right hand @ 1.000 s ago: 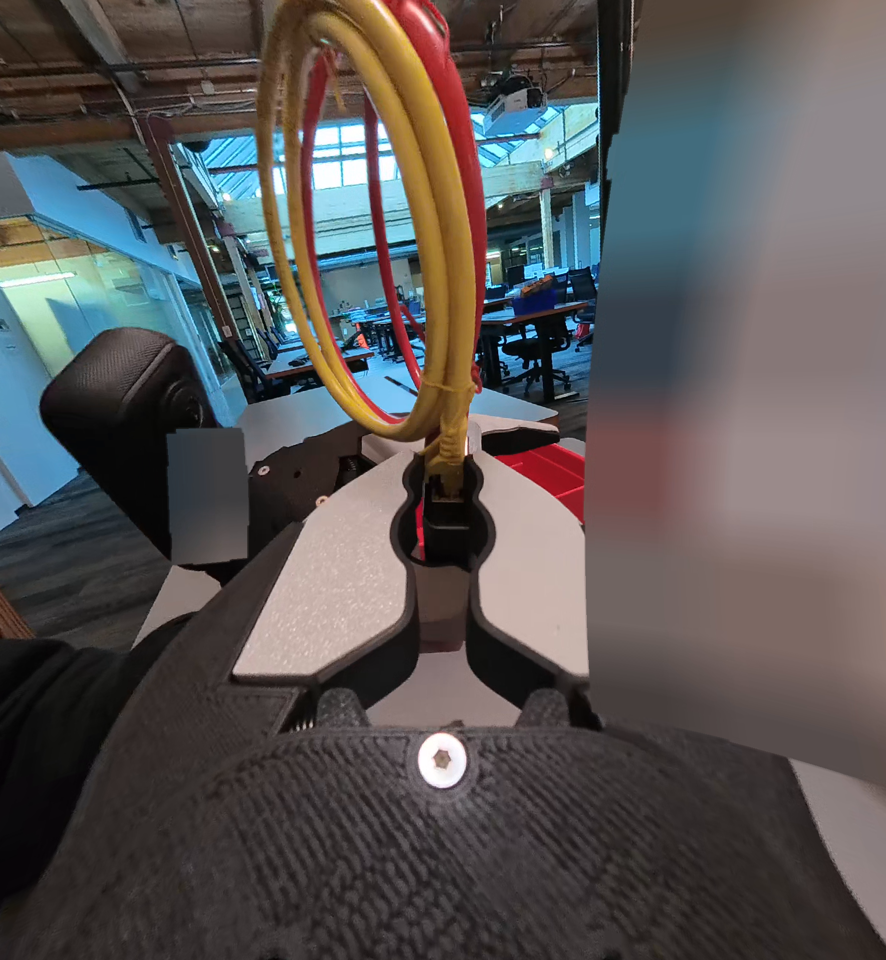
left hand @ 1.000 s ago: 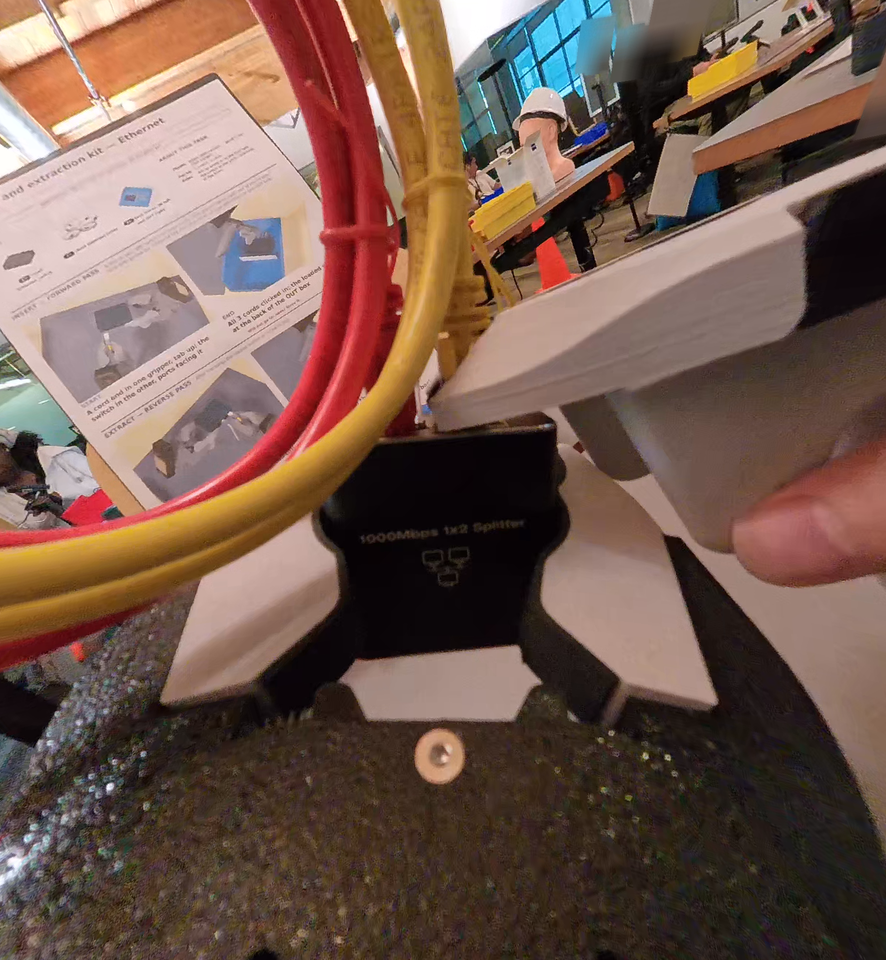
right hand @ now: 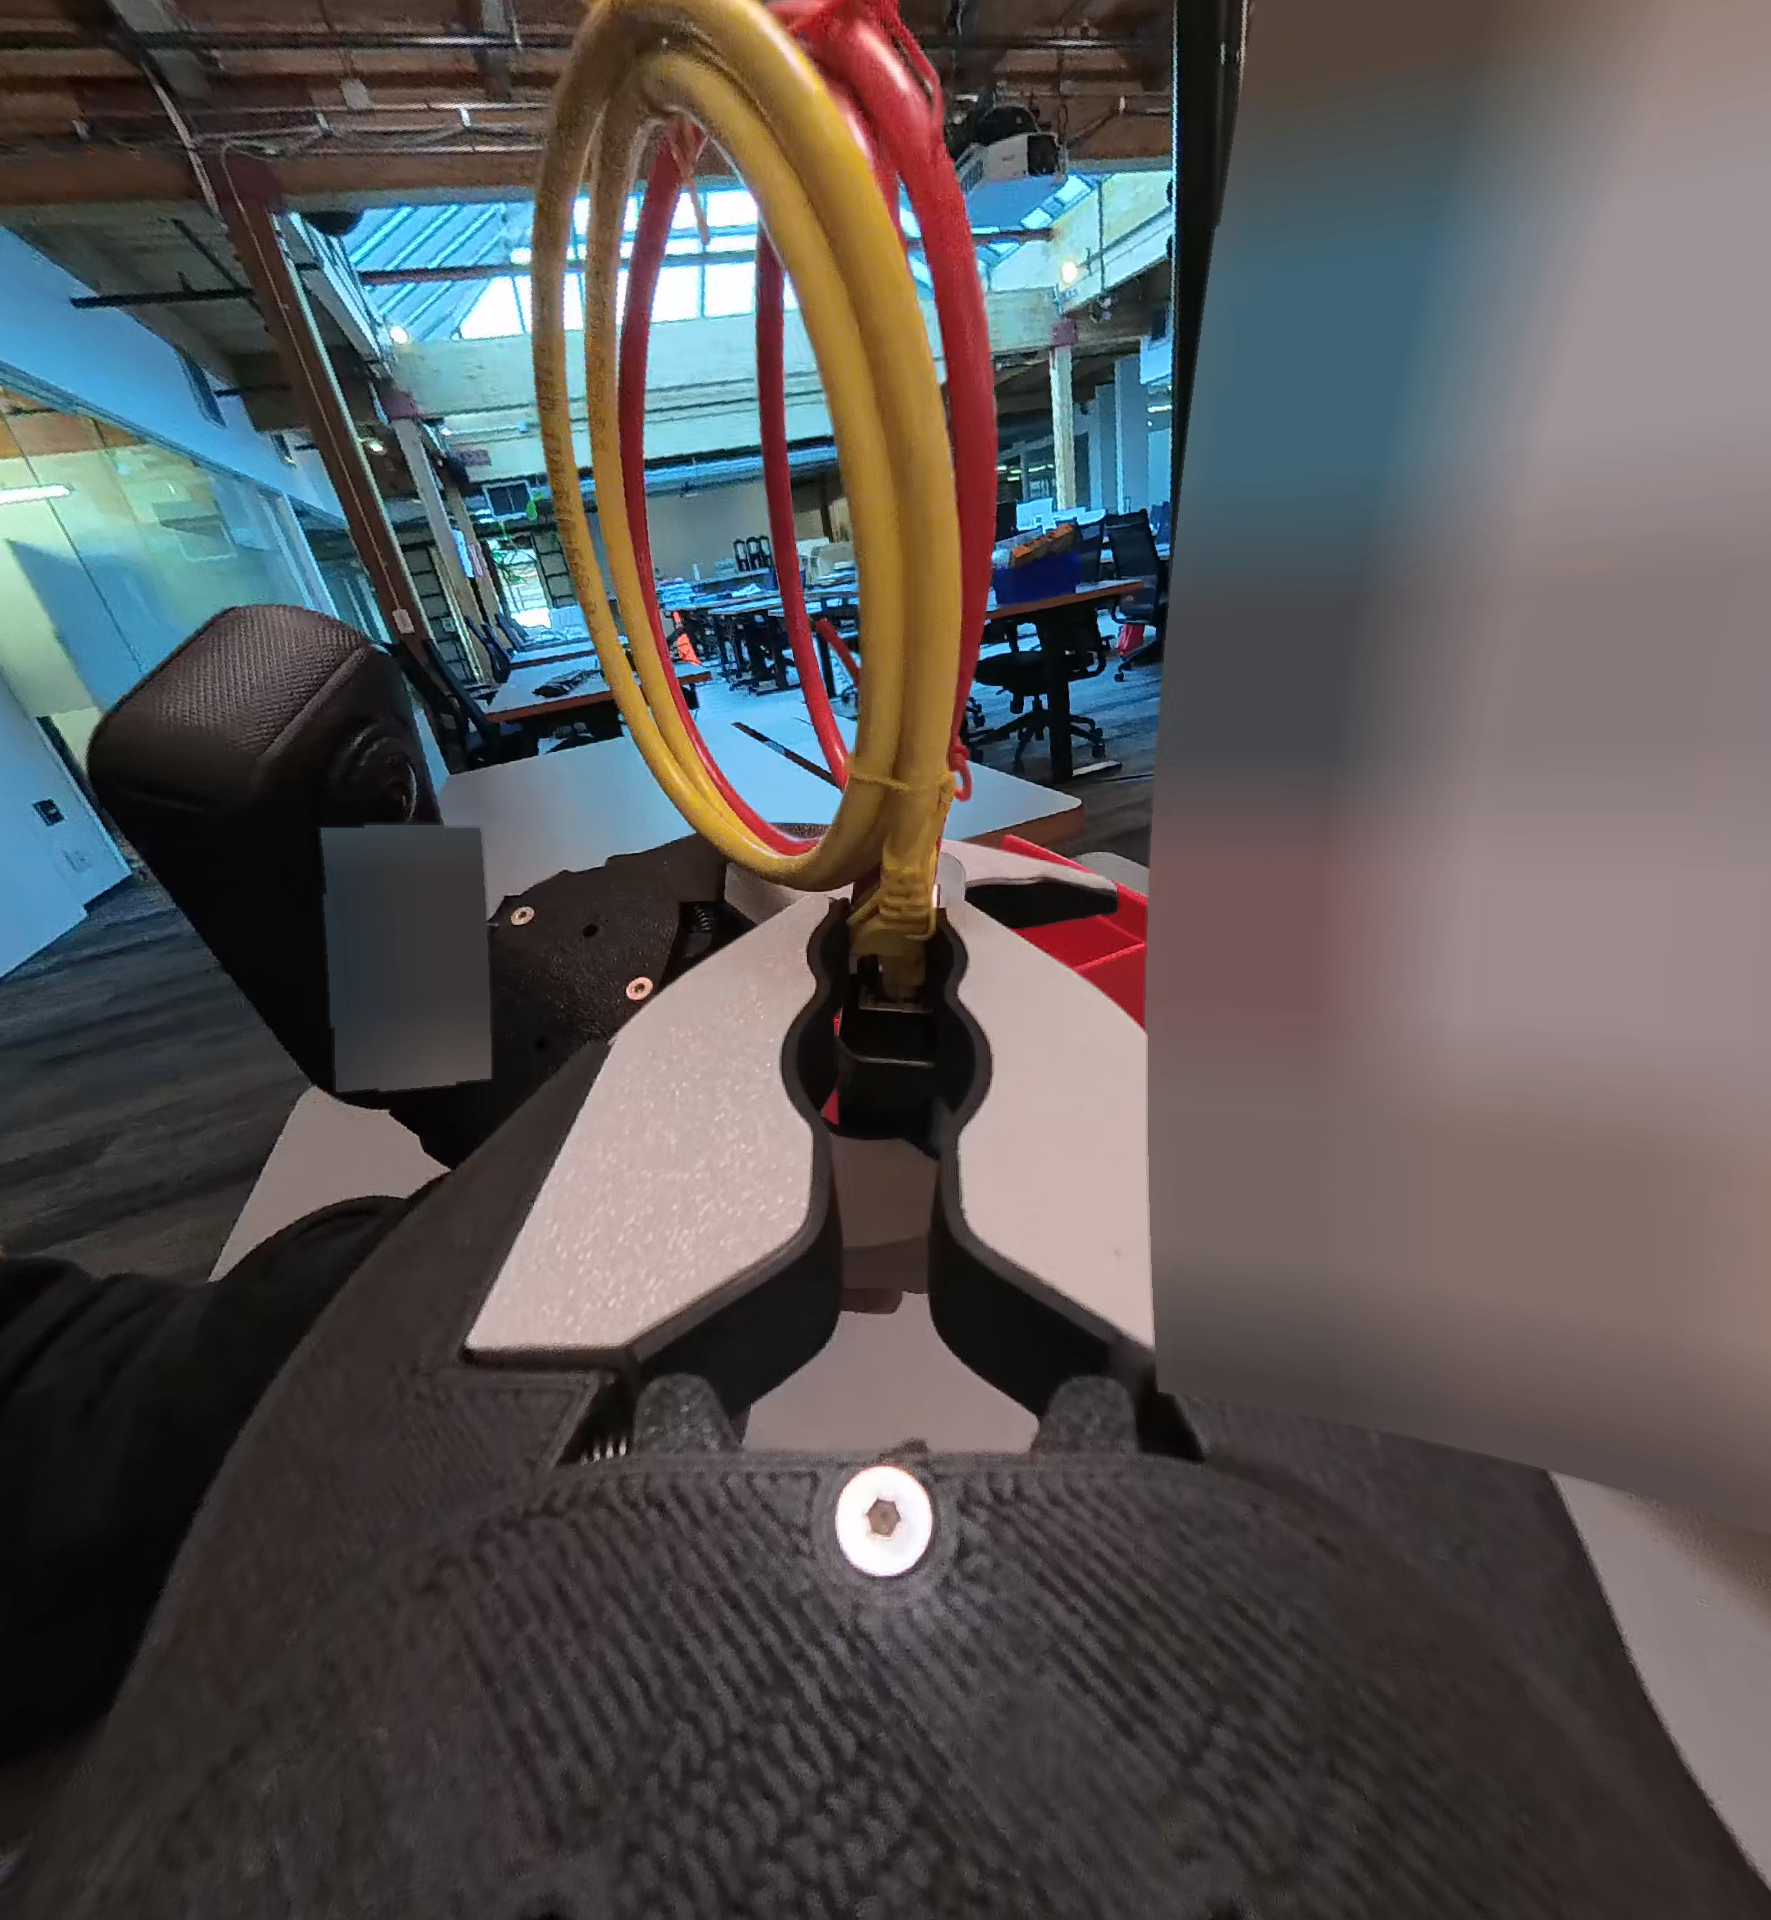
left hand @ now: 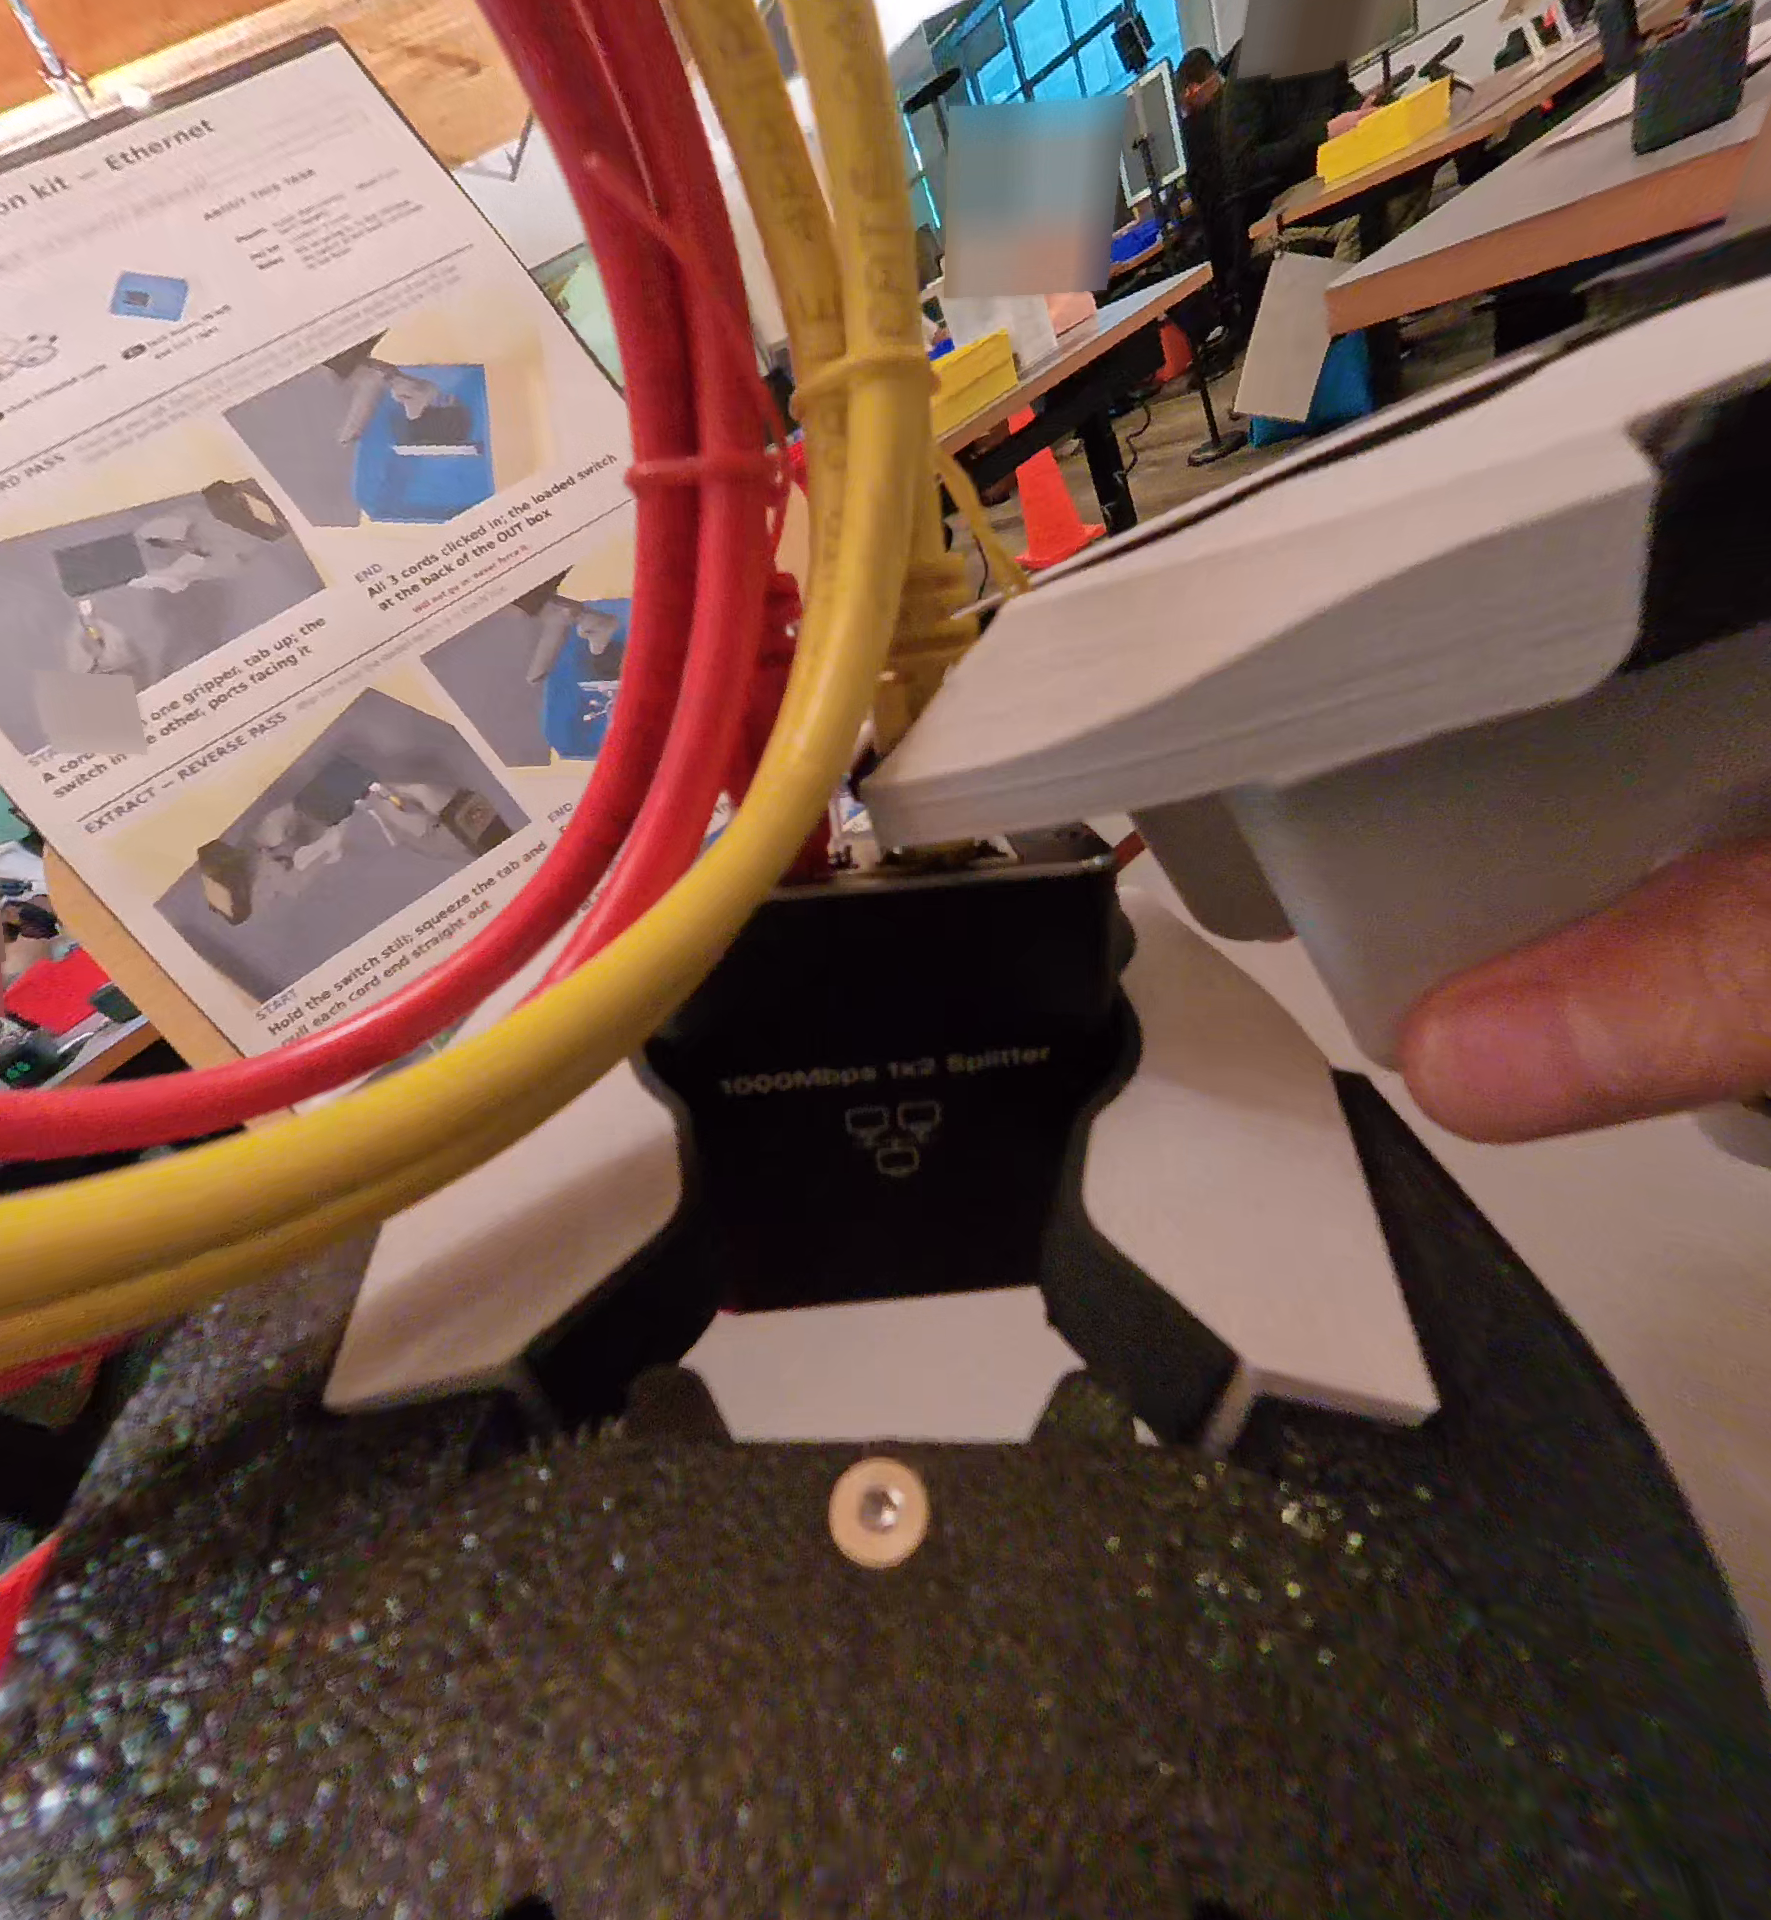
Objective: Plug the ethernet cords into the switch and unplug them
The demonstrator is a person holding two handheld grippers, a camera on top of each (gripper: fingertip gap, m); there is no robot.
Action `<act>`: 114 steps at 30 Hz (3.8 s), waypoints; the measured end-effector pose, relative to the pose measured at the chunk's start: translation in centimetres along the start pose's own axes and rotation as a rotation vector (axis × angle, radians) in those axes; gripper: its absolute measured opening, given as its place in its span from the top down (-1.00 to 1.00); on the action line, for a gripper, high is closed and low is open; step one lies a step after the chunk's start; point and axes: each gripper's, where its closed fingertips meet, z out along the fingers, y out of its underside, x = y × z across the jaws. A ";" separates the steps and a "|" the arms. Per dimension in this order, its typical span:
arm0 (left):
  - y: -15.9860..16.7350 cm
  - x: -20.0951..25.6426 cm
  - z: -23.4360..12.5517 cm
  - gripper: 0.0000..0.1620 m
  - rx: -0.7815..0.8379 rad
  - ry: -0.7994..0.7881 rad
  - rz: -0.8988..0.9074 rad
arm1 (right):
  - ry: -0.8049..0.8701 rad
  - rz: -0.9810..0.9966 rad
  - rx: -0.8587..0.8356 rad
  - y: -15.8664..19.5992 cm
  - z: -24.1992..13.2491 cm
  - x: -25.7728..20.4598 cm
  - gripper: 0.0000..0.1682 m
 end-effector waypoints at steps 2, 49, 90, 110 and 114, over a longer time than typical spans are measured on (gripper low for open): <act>0.1 0.1 0.1 0.06 -0.005 0.004 0.003 | 0.007 -0.020 -0.015 0.1 -0.1 0.0 0.83; 3.2 -0.9 1.0 0.07 -0.133 -0.067 -0.026 | 0.068 -0.033 -0.038 1.9 1.2 0.8 0.82; 4.5 -0.8 1.7 0.07 -0.143 -0.077 0.070 | 0.044 0.072 -0.022 3.1 0.8 2.6 0.83; 4.3 -0.2 1.8 0.05 -0.142 -0.054 0.065 | -0.056 0.292 0.067 2.9 0.4 3.1 0.83; 4.5 0.5 2.1 0.04 -0.135 0.003 -0.004 | -0.033 0.277 0.051 3.2 0.3 3.5 0.82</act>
